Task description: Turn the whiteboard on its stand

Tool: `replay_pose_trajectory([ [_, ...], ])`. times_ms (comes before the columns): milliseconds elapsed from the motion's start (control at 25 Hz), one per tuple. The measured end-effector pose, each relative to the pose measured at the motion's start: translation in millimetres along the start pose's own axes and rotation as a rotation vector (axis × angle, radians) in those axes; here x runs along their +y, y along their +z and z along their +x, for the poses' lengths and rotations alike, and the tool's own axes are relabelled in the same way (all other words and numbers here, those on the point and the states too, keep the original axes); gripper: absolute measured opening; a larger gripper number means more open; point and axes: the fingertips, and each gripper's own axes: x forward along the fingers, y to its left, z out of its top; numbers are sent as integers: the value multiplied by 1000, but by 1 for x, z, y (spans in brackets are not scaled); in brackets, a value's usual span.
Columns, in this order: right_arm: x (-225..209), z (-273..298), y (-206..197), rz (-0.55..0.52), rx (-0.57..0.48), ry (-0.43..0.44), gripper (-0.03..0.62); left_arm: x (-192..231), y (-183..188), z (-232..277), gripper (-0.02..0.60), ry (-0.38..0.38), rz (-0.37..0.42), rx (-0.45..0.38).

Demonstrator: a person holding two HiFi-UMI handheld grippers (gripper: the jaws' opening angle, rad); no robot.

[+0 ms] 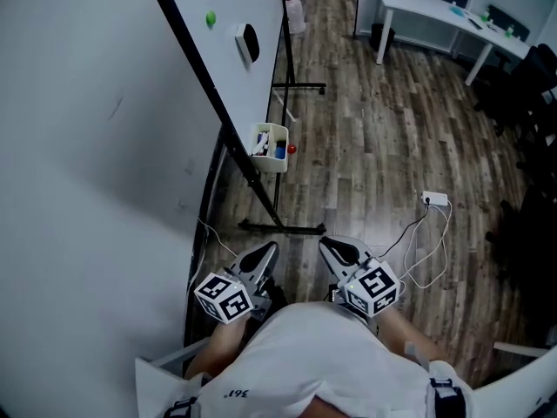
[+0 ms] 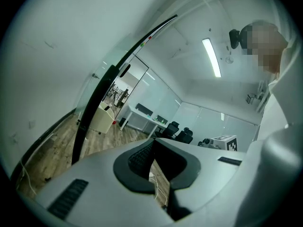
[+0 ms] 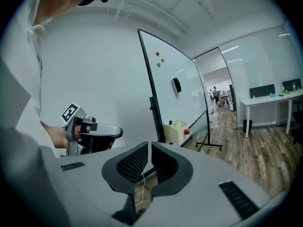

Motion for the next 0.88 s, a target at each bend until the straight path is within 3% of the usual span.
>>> replay_pose_trajectory([
  [520, 26, 110, 35, 9, 9, -88, 28, 98, 72, -19, 8, -86, 45, 33],
  [880, 57, 162, 54, 12, -10, -158, 28, 137, 103, -52, 8, -160, 89, 56],
])
